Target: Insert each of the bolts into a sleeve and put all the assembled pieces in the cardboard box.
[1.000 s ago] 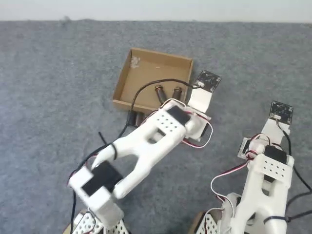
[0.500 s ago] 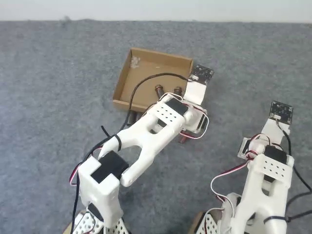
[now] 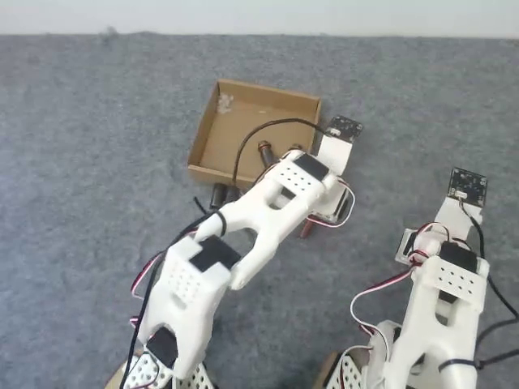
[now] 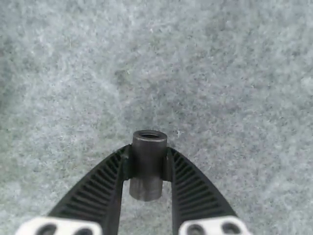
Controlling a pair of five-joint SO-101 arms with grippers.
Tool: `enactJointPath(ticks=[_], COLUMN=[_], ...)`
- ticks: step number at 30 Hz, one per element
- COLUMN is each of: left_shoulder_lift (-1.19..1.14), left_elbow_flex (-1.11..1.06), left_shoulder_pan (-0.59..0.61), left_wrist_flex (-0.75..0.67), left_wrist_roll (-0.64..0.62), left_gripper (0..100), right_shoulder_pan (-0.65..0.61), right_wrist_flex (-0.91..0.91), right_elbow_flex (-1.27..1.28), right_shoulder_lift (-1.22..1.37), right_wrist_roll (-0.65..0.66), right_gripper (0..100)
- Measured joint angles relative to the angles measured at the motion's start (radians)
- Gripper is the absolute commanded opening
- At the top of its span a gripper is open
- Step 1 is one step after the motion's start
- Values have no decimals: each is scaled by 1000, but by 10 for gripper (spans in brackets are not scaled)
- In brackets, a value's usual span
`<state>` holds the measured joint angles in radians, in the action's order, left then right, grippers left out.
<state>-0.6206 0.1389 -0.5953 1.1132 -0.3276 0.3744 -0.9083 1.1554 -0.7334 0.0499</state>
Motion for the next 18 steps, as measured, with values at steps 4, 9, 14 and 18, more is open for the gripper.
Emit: enactJointPath(ticks=[4, 9, 14, 18], left_shoulder_lift=[-84, -157, -175, -175], left_elbow_flex=[115, 229, 261, 265], left_shoulder_pan=[0, -2, -2, -2], left_wrist_flex=[75, 115, 117, 127], left_wrist_roll=[-40, -103, -110, -112], left_gripper=[146, 8, 12, 12], right_shoulder_pan=[0, 0, 0, 0], right_wrist_flex=[0, 0, 0, 5], right_elbow_flex=[0, 0, 0, 0], right_shoulder_lift=[0, 0, 0, 0], right_wrist_roll=[0, 0, 0, 0], right_gripper=[7, 7, 7, 7])
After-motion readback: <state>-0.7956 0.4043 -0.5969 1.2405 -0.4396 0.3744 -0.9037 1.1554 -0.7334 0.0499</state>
